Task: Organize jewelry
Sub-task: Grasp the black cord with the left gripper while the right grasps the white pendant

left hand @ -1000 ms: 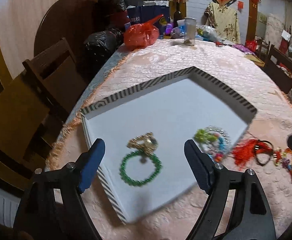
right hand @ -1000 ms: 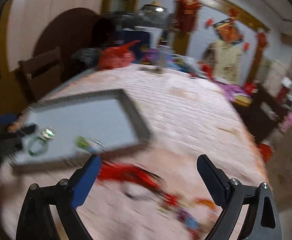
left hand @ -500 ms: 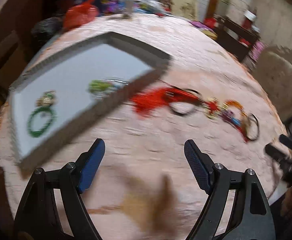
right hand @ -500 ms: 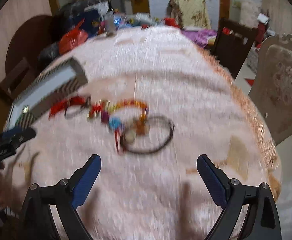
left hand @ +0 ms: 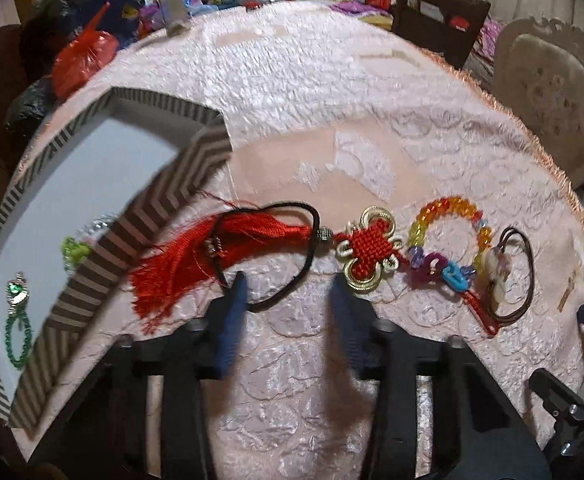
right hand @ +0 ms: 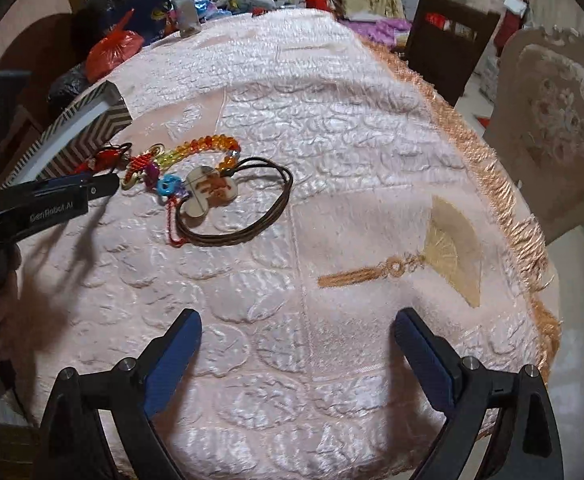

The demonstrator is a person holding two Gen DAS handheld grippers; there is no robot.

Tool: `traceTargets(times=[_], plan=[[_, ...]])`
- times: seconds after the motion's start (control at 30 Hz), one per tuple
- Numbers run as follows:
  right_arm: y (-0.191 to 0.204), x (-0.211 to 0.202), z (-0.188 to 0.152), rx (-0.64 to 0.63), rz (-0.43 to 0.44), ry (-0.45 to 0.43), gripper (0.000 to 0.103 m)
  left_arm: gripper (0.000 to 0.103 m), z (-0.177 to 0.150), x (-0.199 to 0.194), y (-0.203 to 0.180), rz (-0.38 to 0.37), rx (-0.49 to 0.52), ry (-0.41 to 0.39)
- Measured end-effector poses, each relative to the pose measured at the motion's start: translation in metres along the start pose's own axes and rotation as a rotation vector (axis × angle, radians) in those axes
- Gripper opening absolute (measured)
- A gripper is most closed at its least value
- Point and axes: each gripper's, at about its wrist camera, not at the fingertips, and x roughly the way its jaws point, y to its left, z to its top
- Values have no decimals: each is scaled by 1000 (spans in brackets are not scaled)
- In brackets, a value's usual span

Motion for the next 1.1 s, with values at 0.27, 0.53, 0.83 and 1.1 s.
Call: traceTargets(times=[0.27,0.53,0.83,1.1], plan=[[-18,-7,18,84,94,-79,98,3,-26,-16,8,-69,-30,-5],[-7,22,60,-12,56,-43,53,3,-67,-40,14,-170,-58,-27],[5,35,69,-145,50,-133,41,4,-74,-41,25,-230,-96,-60],[6,12,62,-82,161,-182,46,4,-77,-42,28,-233,-116,-72]])
